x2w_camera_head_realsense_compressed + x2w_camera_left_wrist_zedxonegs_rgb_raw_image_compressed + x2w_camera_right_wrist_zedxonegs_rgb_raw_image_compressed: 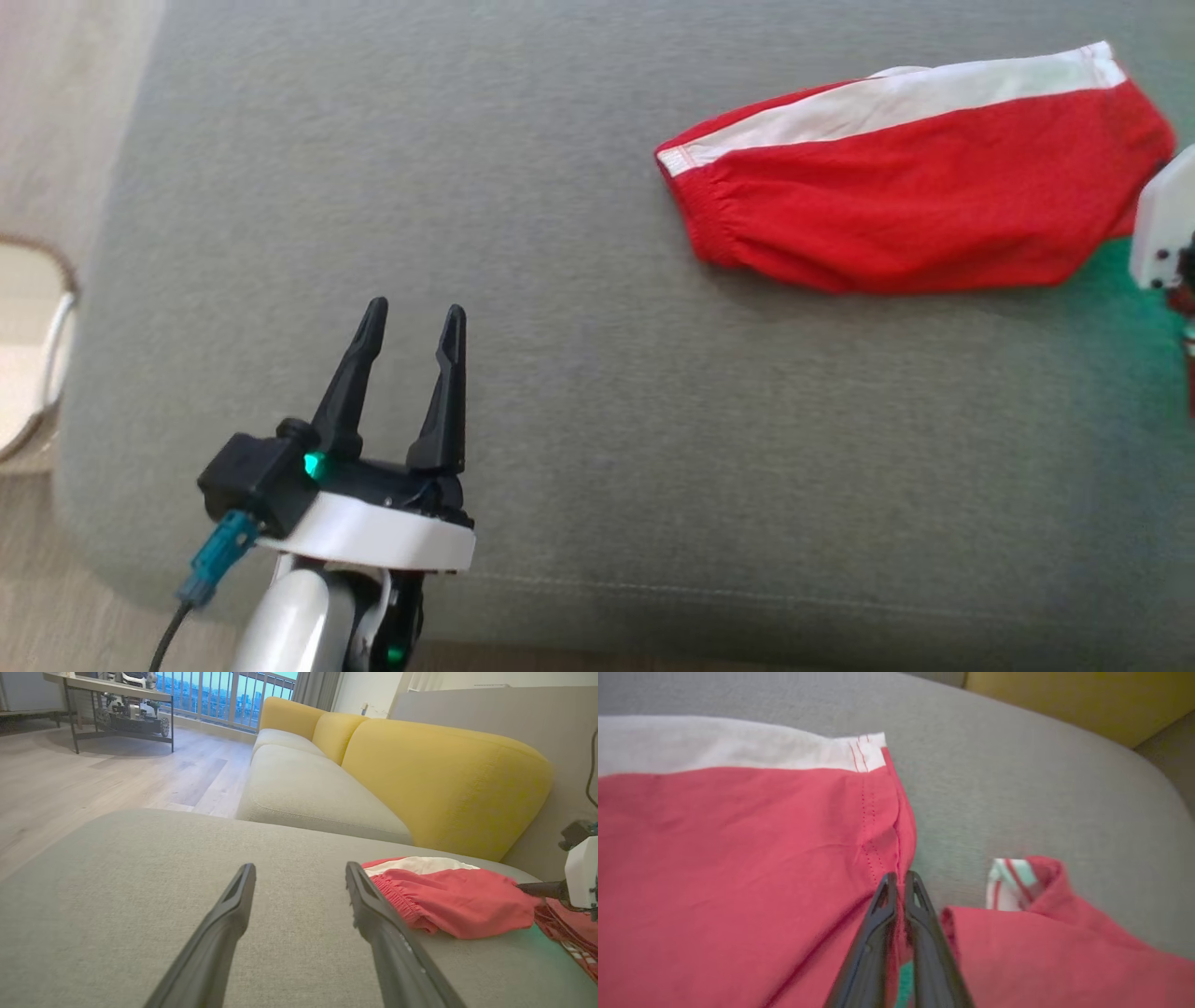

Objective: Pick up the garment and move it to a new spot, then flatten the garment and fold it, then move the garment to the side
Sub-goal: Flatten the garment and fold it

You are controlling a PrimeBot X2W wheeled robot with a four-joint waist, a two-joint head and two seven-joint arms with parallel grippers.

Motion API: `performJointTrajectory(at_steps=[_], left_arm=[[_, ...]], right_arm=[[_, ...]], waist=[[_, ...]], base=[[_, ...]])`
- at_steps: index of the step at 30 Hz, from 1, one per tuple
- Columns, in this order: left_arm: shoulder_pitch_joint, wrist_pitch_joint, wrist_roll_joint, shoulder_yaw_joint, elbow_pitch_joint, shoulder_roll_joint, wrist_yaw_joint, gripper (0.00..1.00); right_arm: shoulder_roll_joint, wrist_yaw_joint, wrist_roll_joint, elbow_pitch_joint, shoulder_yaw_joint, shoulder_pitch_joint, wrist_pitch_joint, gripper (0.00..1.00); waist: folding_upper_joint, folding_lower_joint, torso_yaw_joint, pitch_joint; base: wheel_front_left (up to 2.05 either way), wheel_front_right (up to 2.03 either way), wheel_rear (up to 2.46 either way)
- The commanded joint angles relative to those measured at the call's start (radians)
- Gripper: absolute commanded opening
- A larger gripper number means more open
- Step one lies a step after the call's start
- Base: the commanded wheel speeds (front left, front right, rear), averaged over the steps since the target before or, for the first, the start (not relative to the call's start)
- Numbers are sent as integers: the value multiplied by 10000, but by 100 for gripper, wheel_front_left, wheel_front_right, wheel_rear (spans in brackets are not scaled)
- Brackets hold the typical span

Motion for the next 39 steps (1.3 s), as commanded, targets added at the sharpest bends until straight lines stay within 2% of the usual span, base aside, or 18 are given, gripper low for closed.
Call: performJointTrajectory(at_steps=[1,5,9,18,26,36,37,38,39], left_arm=[[-131,-55,112,345,-359,-13,-121,100],[-167,-55,165,305,-312,-28,-184,100],[-108,-55,187,313,-238,-41,-207,100],[231,-55,266,480,-104,-52,-230,100],[441,-55,305,432,-67,-60,-223,100],[610,-55,278,394,-119,-68,-203,100],[607,-55,279,393,-124,-68,-200,100],[598,-55,284,388,-136,-69,-198,100],[589,-55,292,385,-149,-69,-194,100]], right_arm=[[8,-7,-156,-517,152,-220,-161,0],[196,-7,-328,-822,291,-264,-378,0],[645,-7,-429,-1167,682,-304,-768,0],[1850,-7,-423,-1943,2517,-337,-1326,0],[2489,-7,556,-2517,4473,336,-1229,0],[2625,-7,2376,-4295,6589,2579,-289,0],[2625,-7,2462,-4521,6643,2761,-242,33],[2626,-7,2555,-4755,6659,2933,-241,89],[2627,-7,2660,-5006,6633,3093,-299,100]], waist=[[0,0,-289,-126],[0,0,-374,-213],[0,0,-383,-407],[0,0,-273,-921],[0,0,41,-1242],[0,0,231,-1280],[0,0,224,-1274],[0,0,216,-1273],[0,0,205,-1280]], base=[[0,0,0],[0,0,0],[0,0,0],[0,0,0],[0,0,0],[0,0,0],[0,0,0],[0,0,0],[0,0,0]])
